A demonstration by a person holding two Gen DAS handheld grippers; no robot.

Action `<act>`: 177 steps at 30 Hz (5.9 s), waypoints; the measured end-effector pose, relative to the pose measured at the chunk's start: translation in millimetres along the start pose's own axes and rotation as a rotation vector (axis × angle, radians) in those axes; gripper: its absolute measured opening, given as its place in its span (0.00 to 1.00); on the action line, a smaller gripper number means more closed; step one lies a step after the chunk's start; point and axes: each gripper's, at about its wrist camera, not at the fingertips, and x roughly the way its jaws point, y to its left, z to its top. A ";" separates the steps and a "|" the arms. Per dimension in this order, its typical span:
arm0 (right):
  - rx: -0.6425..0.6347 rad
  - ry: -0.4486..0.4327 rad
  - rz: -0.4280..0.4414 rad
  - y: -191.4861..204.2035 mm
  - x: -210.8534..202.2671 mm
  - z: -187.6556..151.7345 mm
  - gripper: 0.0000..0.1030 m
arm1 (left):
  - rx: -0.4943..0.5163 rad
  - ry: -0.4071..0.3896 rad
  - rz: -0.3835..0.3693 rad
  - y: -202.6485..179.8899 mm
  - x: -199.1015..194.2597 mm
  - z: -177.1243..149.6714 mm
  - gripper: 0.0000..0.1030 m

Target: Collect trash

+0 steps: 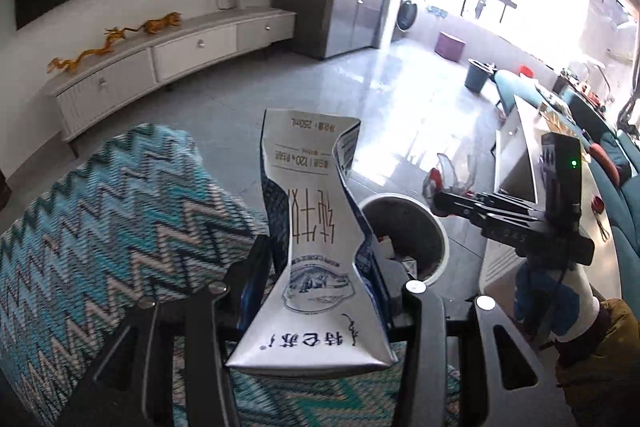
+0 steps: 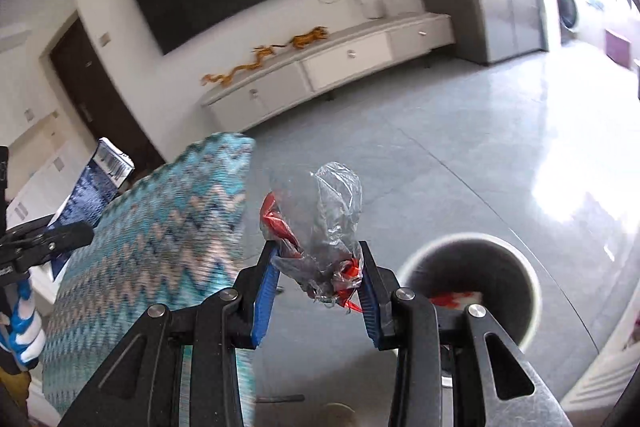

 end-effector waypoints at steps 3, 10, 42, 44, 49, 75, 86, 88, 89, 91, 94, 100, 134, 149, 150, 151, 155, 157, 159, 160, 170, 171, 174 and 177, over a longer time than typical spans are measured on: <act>0.061 0.013 -0.047 -42.0 1.3 -8.5 0.34 | 0.040 0.051 -0.057 -42.6 37.7 8.8 0.42; 0.172 0.065 -0.121 -116.0 18.7 -24.2 0.34 | 0.097 0.174 -0.093 -113.7 127.5 26.2 0.42; 0.233 0.114 -0.245 -133.4 42.7 -14.7 0.70 | -0.042 0.141 -0.107 -110.5 152.6 39.1 0.60; 0.190 0.097 -0.239 -109.6 36.8 -8.4 0.72 | -0.045 0.116 -0.065 -101.5 132.0 35.5 0.60; 0.072 0.046 -0.204 -41.2 21.6 5.0 0.78 | -0.079 0.021 0.049 -74.8 74.4 20.0 0.60; -0.355 -0.100 -0.090 207.8 -36.3 -14.7 0.94 | -0.299 -0.243 0.498 146.3 -196.3 -105.7 0.69; -0.422 -0.157 -0.094 249.1 -56.7 -36.9 0.96 | -0.320 -0.339 0.618 113.2 -235.1 -149.0 0.71; -0.428 -0.180 -0.101 253.9 -63.0 -39.4 0.96 | -0.319 -0.376 0.661 103.6 -242.6 -151.9 0.73; -0.431 -0.197 -0.105 256.2 -67.1 -40.7 0.97 | -0.314 -0.390 0.678 98.1 -246.0 -152.7 0.77; -0.431 -0.225 -0.112 259.0 -75.6 -43.0 0.99 | -0.308 -0.415 0.697 90.8 -250.5 -154.2 0.83; -0.429 -0.261 -0.126 259.4 -84.7 -44.4 1.00 | -0.310 -0.441 0.701 80.1 -256.4 -156.1 0.84; -0.405 -0.295 -0.129 250.2 -96.6 -44.6 1.00 | -0.320 -0.475 0.718 62.2 -260.8 -155.9 0.85; -0.282 -0.276 -0.228 194.4 -66.6 -44.1 1.00 | -0.294 -0.386 0.731 67.3 -219.6 -149.4 0.85; -0.283 -0.266 -0.233 189.9 -60.8 -42.5 1.00 | -0.284 -0.369 0.719 66.9 -210.2 -146.2 0.85; -0.283 -0.265 -0.233 189.5 -60.2 -42.7 1.00 | -0.283 -0.368 0.717 67.0 -209.8 -146.2 0.85; -0.282 -0.263 -0.233 189.1 -59.7 -42.8 1.00 | -0.283 -0.367 0.716 66.6 -209.1 -146.4 0.85; -0.283 -0.261 -0.235 189.0 -58.2 -43.2 1.00 | -0.284 -0.362 0.709 68.0 -208.2 -146.3 0.85; -0.282 -0.261 -0.236 188.9 -58.2 -43.1 1.00 | -0.284 -0.361 0.707 68.2 -207.6 -146.2 0.85; -0.283 -0.261 -0.235 188.8 -58.3 -43.1 1.00 | -0.283 -0.358 0.704 67.8 -207.4 -146.4 0.85; -0.283 -0.261 -0.235 188.7 -58.4 -43.0 1.00 | -0.283 -0.357 0.702 67.8 -207.2 -146.4 0.85; -0.286 -0.262 -0.238 189.4 -58.1 -43.5 1.00 | -0.281 -0.353 0.684 65.7 -207.4 -146.1 0.85; -0.286 -0.262 -0.239 189.7 -57.9 -43.6 1.00 | -0.281 -0.353 0.684 65.3 -207.2 -146.0 0.85; -0.285 -0.263 -0.240 189.5 -57.9 -43.5 1.00 | -0.284 -0.354 0.679 65.2 -207.5 -146.1 0.85; -0.285 -0.261 -0.240 189.1 -58.0 -43.3 1.00 | -0.289 -0.356 0.673 65.4 -207.7 -146.6 0.85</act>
